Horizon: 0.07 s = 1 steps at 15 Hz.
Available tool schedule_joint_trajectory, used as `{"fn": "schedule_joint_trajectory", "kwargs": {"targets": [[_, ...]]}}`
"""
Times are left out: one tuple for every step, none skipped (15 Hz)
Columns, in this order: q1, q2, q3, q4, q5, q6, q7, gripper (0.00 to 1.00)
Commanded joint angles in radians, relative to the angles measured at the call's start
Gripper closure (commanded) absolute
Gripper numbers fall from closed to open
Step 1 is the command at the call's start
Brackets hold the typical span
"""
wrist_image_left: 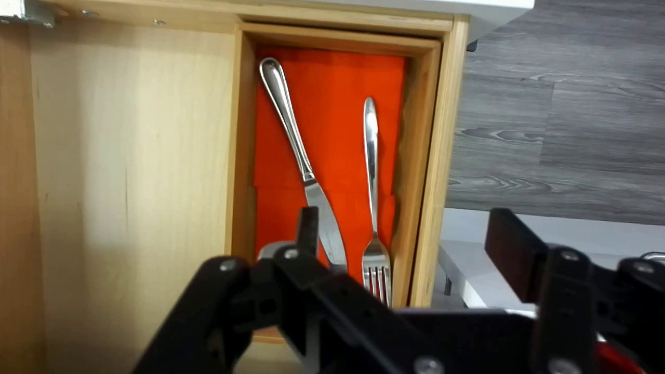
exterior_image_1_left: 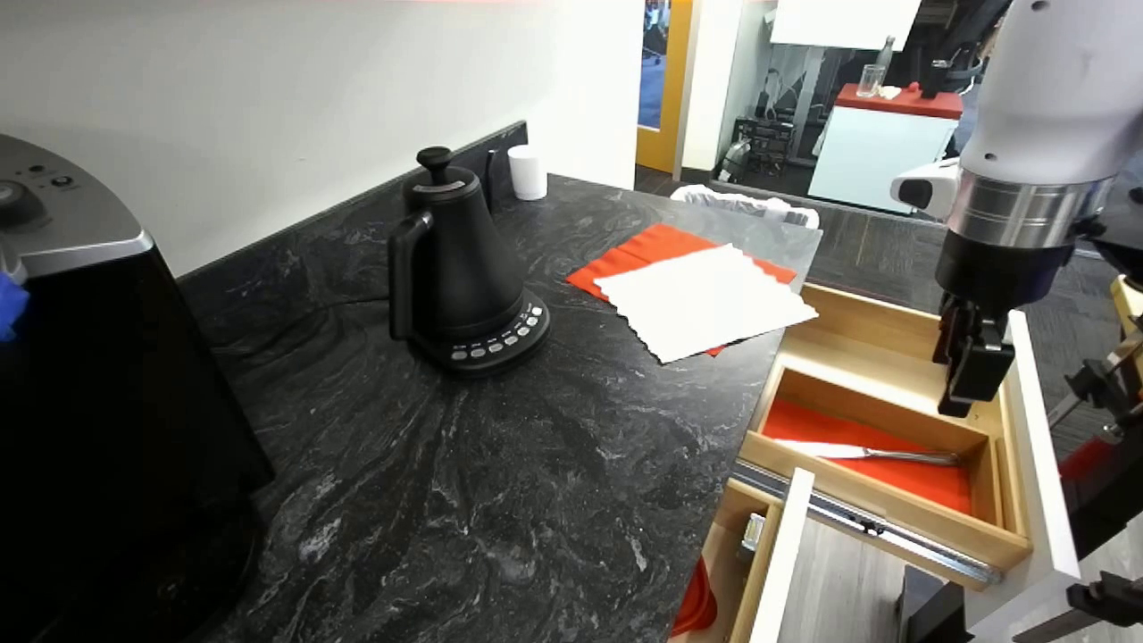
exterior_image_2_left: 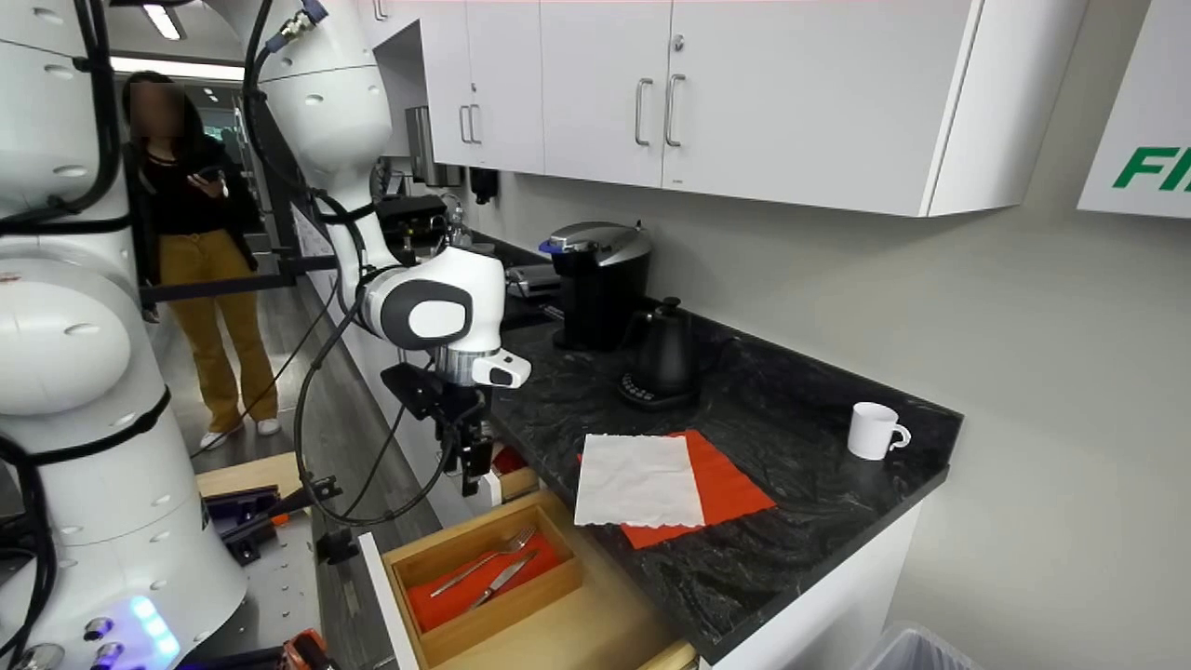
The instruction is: Put the fork and knife in the left segment of the open drawer
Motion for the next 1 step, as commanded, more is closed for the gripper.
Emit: {"fn": "schedule_joint_trajectory", "kwargs": {"targets": [[-0.026,0.0,0.022,0.001,-0.009,-0.002,0.006,0.11]]}}
